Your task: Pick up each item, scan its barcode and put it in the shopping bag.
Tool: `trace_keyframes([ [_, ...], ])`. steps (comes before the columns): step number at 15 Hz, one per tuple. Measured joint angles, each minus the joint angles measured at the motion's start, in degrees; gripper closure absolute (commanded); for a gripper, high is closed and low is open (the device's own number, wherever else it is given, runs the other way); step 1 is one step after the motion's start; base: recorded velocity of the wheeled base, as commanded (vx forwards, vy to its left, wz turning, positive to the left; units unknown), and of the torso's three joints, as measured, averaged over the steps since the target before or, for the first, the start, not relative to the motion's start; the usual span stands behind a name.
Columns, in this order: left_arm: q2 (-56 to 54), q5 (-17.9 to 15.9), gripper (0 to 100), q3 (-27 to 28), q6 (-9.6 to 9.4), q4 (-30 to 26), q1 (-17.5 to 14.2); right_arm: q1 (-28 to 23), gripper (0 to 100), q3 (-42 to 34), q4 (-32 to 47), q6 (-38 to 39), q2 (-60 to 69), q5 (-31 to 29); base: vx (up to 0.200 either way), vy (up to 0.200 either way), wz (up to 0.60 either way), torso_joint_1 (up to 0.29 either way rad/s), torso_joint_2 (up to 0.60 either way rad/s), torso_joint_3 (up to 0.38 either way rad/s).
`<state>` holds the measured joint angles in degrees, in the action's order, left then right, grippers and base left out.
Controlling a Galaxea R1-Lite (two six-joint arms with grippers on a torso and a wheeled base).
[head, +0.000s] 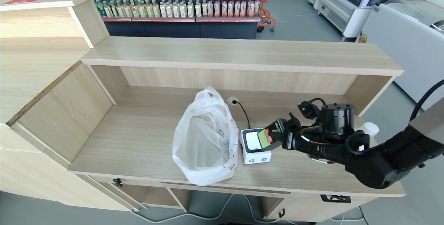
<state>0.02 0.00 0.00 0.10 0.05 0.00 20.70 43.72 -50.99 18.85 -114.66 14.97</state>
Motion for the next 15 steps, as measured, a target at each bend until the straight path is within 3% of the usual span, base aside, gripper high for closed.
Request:
trace_keyframes([
  [6, 0.0, 0.0, 0, 0.0, -0.02, 0.0, 0.0, 1.8, 100, 7.2, 0.2, -0.1, -6.4, -0.3, 0.000, 0.000, 0.00, 0.000, 0.00, 0.000],
  [15, 0.0, 0.0, 0, 0.0, 0.01, 0.0, 0.0, 2.0, 100, 9.8, 0.0, -0.3, -10.9, -0.5, 0.000, 0.000, 0.00, 0.000, 0.00, 0.000],
])
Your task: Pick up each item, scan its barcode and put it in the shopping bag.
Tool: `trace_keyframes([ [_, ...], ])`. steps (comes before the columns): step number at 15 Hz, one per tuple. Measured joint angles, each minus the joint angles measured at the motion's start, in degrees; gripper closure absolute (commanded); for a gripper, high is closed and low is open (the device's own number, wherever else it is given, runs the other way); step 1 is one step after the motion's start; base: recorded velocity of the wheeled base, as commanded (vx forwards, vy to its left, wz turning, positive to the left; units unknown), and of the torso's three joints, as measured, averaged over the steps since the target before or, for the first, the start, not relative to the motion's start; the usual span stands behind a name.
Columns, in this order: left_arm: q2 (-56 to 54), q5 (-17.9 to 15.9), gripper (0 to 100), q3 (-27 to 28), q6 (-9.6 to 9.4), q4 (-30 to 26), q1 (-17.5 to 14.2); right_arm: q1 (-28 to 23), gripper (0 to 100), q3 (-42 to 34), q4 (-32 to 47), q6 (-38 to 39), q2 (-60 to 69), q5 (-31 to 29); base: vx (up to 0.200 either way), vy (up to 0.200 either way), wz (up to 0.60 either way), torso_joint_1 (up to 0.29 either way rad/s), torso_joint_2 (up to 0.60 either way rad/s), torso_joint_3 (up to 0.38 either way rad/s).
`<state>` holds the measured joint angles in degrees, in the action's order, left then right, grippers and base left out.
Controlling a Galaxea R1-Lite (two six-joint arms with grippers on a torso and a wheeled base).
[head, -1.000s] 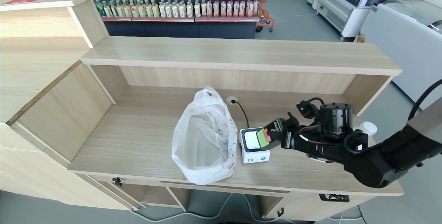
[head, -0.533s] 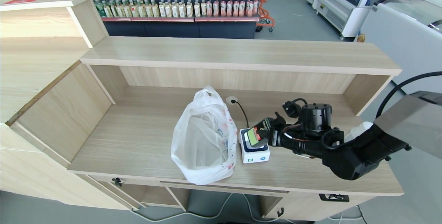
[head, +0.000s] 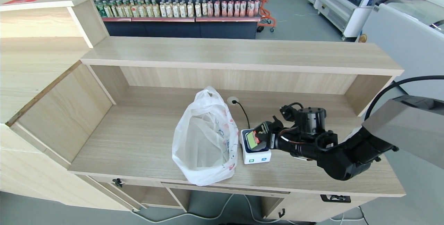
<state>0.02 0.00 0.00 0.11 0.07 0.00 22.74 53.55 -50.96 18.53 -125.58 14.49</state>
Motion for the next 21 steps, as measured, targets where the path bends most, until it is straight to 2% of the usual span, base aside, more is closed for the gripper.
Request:
trace_keyframes([
  [16, 0.0, 0.0, 0, 0.0, 0.05, 0.0, 0.0, 0.8, 100, 2.6, -0.9, -1.0, -3.4, -2.2, 0.000, 0.000, 0.00, 0.000, 0.00, 0.000],
  [21, 0.0, 0.0, 0, 0.0, 0.05, 0.0, 0.0, 0.6, 100, 2.8, -0.6, -1.5, 0.9, -3.5, 0.000, 0.200, 0.00, 0.005, 0.01, 0.005],
])
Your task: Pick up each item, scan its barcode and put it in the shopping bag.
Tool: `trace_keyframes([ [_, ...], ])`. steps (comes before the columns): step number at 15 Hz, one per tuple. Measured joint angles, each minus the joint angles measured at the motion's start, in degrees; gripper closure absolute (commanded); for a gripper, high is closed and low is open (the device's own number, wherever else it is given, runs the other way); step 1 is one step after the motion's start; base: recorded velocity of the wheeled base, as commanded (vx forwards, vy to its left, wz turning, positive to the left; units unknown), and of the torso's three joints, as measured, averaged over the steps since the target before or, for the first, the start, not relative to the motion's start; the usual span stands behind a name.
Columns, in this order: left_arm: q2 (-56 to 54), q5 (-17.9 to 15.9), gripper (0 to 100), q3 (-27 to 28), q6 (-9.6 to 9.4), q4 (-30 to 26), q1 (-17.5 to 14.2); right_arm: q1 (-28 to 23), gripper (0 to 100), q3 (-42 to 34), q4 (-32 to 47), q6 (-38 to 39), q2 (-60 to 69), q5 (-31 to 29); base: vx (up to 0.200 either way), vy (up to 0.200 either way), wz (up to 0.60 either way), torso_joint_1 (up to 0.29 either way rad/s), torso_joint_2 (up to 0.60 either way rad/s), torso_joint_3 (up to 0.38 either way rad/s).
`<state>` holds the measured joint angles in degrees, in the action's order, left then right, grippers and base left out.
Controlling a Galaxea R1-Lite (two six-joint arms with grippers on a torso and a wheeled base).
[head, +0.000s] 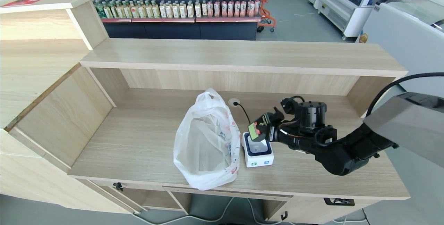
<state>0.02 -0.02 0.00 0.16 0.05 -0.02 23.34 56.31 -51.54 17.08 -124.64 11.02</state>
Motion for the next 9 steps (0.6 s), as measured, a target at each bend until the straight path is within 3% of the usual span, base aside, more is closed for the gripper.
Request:
trace_keyframes([
  [3, 0.0, 0.0, 0, 0.0, -0.02, 0.0, 0.0, 0.7, 100, -0.2, 5.6, -0.3, 8.5, 0.2, 0.000, 0.200, 0.00, 0.004, 0.01, 0.004],
  [5, 0.0, 0.0, 0, 0.0, -0.02, 0.0, 0.0, 3.1, 100, -0.3, 12.7, -1.0, 14.3, 0.0, 0.000, 0.000, 0.00, 0.000, 0.00, 0.000],
  [9, 0.0, 0.0, 0, 0.0, -0.06, 0.0, 0.0, 5.7, 100, -1.2, 14.1, -14.1, 15.1, -6.9, 0.000, 0.000, 0.00, 0.000, 0.00, 0.000],
])
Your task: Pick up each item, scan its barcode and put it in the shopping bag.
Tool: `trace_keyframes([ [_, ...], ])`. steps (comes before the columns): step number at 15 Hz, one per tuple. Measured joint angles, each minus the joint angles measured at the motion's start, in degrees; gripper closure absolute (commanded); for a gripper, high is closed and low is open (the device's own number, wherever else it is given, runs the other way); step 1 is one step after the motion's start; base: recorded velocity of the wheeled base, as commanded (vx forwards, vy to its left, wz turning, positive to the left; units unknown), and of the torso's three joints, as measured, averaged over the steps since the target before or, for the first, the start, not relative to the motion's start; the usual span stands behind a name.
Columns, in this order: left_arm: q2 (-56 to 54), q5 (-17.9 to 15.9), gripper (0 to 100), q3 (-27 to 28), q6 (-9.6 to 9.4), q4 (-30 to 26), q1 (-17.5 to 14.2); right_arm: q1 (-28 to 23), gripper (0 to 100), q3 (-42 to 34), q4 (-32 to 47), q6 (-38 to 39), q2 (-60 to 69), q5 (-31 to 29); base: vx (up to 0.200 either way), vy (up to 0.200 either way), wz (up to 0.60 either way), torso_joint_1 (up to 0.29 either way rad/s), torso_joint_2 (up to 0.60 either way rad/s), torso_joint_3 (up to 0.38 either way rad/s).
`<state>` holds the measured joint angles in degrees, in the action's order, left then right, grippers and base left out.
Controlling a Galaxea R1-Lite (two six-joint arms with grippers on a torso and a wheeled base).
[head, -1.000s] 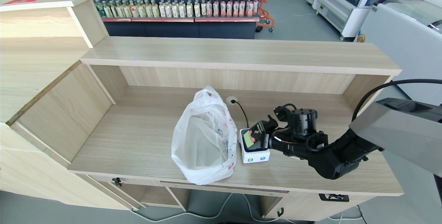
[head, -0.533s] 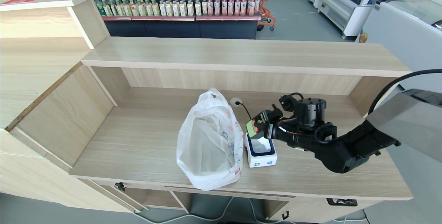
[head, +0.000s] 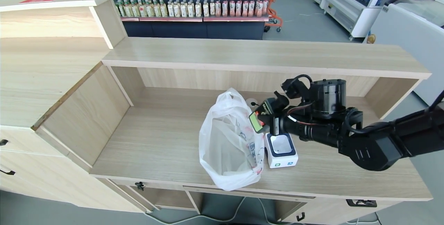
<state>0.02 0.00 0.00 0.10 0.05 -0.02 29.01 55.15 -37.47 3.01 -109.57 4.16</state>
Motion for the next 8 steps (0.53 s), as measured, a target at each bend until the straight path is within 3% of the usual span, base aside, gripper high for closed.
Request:
trace_keyframes([
  [8, 0.0, 0.0, 0, 0.0, 0.12, 0.0, 0.0, 6.3, 100, 0.1, -5.6, -6.4, -12.4, -4.2, 0.000, 0.000, 0.00, 0.000, 0.00, 0.000],
])
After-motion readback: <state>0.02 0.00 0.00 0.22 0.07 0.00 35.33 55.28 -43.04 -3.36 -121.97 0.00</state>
